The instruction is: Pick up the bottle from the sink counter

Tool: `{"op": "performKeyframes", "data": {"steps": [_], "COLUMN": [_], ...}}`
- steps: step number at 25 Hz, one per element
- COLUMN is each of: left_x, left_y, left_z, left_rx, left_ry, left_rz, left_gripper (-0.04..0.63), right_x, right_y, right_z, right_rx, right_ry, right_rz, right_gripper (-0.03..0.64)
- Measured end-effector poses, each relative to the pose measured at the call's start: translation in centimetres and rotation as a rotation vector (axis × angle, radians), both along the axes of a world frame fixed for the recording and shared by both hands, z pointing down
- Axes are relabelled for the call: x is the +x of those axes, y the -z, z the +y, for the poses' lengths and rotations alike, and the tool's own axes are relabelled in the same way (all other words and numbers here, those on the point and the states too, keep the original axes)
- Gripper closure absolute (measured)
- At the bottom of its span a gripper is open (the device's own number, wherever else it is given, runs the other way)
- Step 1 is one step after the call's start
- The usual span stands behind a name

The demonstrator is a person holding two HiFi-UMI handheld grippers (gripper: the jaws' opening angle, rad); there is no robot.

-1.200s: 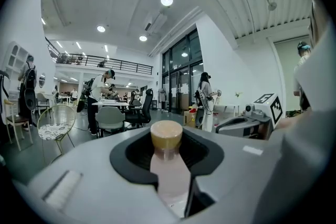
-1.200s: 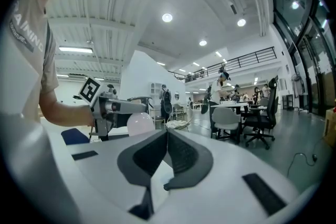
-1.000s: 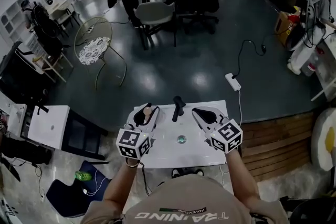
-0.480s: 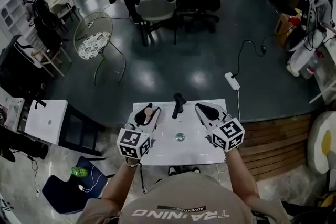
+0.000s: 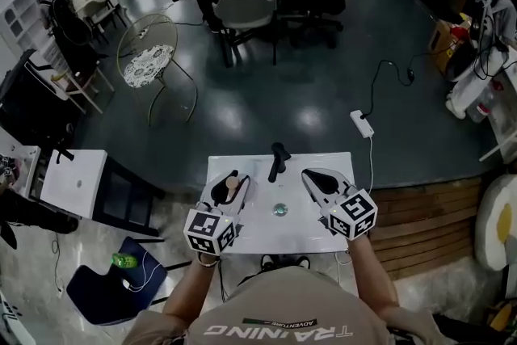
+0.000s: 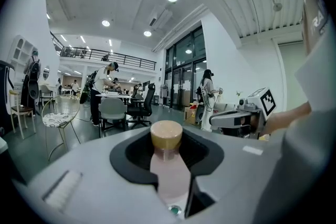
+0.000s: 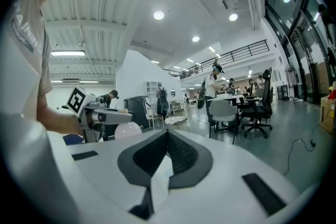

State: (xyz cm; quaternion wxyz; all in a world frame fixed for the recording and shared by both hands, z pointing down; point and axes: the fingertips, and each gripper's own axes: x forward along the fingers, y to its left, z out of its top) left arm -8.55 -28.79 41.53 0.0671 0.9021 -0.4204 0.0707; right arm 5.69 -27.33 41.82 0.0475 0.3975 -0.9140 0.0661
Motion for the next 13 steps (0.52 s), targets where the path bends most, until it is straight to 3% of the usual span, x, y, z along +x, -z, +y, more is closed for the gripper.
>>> {"op": "performKeyframes", "data": {"steps": [13], "left_x": [-1.1], "left_y": [-0.7], "left_z": [1.8], "left_rx": [0.025], "left_ry": [0.075], "left_rz": [-0.025], "left_gripper": [0.469], "right_x": [0.3], "right_y": [-1.5], "right_z": [1.3], "right_rx": [-0.002], "right_ry": [0.006], "right_rz": [-0.032], "right_gripper": [0.606]}}
